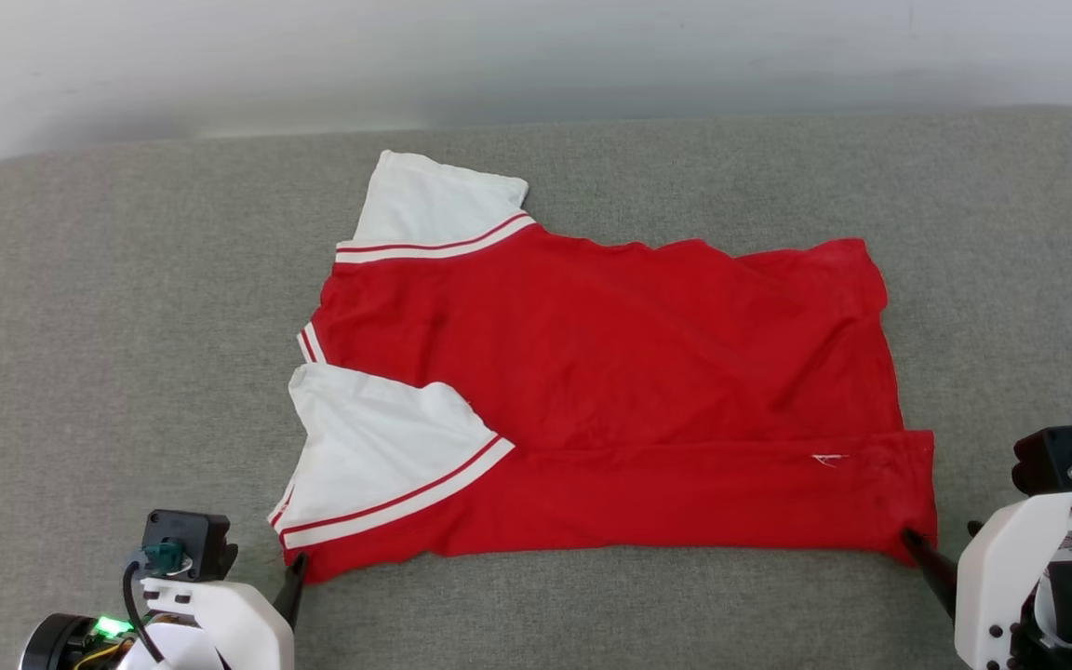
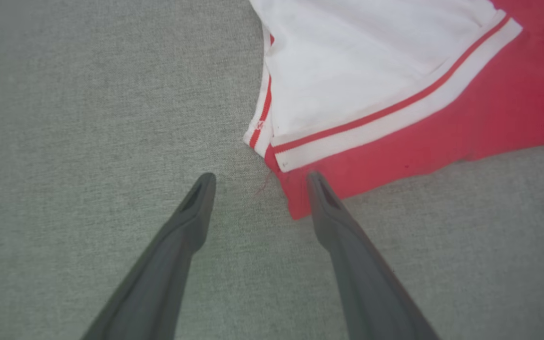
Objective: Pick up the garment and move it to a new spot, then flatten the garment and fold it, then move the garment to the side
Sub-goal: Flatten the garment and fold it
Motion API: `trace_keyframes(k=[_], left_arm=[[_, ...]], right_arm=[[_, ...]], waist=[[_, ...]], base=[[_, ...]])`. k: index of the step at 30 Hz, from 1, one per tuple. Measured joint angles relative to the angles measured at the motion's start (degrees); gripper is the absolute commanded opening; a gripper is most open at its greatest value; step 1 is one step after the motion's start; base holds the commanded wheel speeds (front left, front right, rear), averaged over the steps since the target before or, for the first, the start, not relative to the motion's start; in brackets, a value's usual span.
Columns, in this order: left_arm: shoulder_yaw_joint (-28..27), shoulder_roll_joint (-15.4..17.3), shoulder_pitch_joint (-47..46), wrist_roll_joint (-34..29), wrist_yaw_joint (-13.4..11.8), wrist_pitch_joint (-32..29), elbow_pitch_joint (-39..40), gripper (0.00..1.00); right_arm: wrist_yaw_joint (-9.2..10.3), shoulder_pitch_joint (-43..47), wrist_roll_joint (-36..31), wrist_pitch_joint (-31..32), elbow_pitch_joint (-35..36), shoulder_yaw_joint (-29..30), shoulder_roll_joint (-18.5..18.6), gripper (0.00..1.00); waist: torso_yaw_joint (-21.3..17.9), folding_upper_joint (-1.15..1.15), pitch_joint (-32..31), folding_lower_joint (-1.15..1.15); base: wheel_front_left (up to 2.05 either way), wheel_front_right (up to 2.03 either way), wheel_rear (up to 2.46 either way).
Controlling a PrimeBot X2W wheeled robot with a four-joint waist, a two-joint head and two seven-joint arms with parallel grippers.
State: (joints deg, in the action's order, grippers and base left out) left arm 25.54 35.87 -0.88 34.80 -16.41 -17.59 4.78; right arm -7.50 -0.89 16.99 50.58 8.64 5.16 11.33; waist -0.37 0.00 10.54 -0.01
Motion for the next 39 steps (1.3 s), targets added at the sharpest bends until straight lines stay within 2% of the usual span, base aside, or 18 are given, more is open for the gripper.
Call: trace_keyframes(k=[9, 12, 13, 14, 16, 17, 20, 23, 31, 35, 39], left_arm=[[-0.6, -0.5, -0.6, 1.7, -0.5, -1.1, -1.9, 1.00], [-0.7, -0.5, -0.6, 2.6, 0.3, -1.3, -2.8, 1.00], [-0.6, -0.4, -0.6, 2.8, 0.8, -1.4, -3.1, 0.95], [-0.3, -0.1, -0.7, 2.8, 1.4, -1.7, -3.4, 0.55], [0.1, 0.3, -1.2, 3.5, 2.9, -2.5, -3.9, 0.06], [0.2, 0.3, -1.3, 3.7, 3.4, -2.5, -4.2, 0.00], [1.0, -0.9, -2.1, 4.5, 5.4, -1.6, -5.4, 0.00], [1.1, -1.1, -2.1, 4.4, 5.9, -0.4, -5.0, 0.00], [0.5, -0.1, -1.7, 3.2, 4.7, 1.1, 2.8, 0.00], [0.8, 0.6, -1.3, 2.6, 3.7, 0.3, 6.9, 0.00], [1.4, 0.7, -0.9, 1.8, 3.2, 0.1, 8.9, 0.00]], right_arm=[[0.00, 0.3, -0.4, 0.6, 2.9, 0.1, -2.0, 1.00], [0.00, 0.2, -0.2, 0.4, 3.3, 0.1, -2.3, 1.00], [0.00, 0.1, -0.1, 0.4, 3.4, 0.0, -2.3, 1.00], [0.00, 0.0, 0.1, 0.4, 3.5, 0.0, -2.3, 1.00], [0.00, -0.2, 0.1, 0.4, 3.6, -0.1, -2.2, 1.00], [0.00, -0.2, 0.1, 0.4, 3.6, -0.1, -2.2, 1.00], [0.00, -0.3, 0.2, 0.4, 3.7, -0.1, -1.0, 1.00], [0.00, -0.4, -1.0, 0.3, 3.0, 0.0, -0.5, 1.00], [0.00, -1.4, -4.3, 0.4, -2.5, 2.2, -0.4, 1.00], [0.00, -1.7, -3.5, 0.9, -5.6, 3.0, -1.3, 1.00], [0.00, -2.7, -4.4, 0.8, -8.3, 2.4, -0.6, 1.00]], waist=[[-1.6, 0.00, 2.7, 0.00], [-2.1, 0.00, 3.9, 0.00], [-2.2, 0.00, 4.2, 0.00], [-2.4, 0.00, 4.6, 0.00], [-2.6, 0.00, 5.2, 0.00], [-2.7, 0.00, 5.4, 0.00], [-2.1, 0.00, 5.0, 0.00], [-1.4, 0.00, 4.1, 0.01], [1.7, 0.00, 2.0, 0.01], [3.2, 0.00, 1.8, 0.01], [4.1, 0.00, 2.6, 0.01]], base=[[0.00, 0.00, 0.00], [0.00, 0.00, 0.00], [0.00, 0.00, 0.00], [0.00, 0.00, 0.00], [0.00, 0.00, 0.00], [0.00, 0.00, 0.00], [0.00, 0.00, 0.00], [0.00, 0.00, 0.00], [0.00, 0.00, 0.00], [0.00, 0.00, 0.00], [0.00, 0.00, 0.00]])
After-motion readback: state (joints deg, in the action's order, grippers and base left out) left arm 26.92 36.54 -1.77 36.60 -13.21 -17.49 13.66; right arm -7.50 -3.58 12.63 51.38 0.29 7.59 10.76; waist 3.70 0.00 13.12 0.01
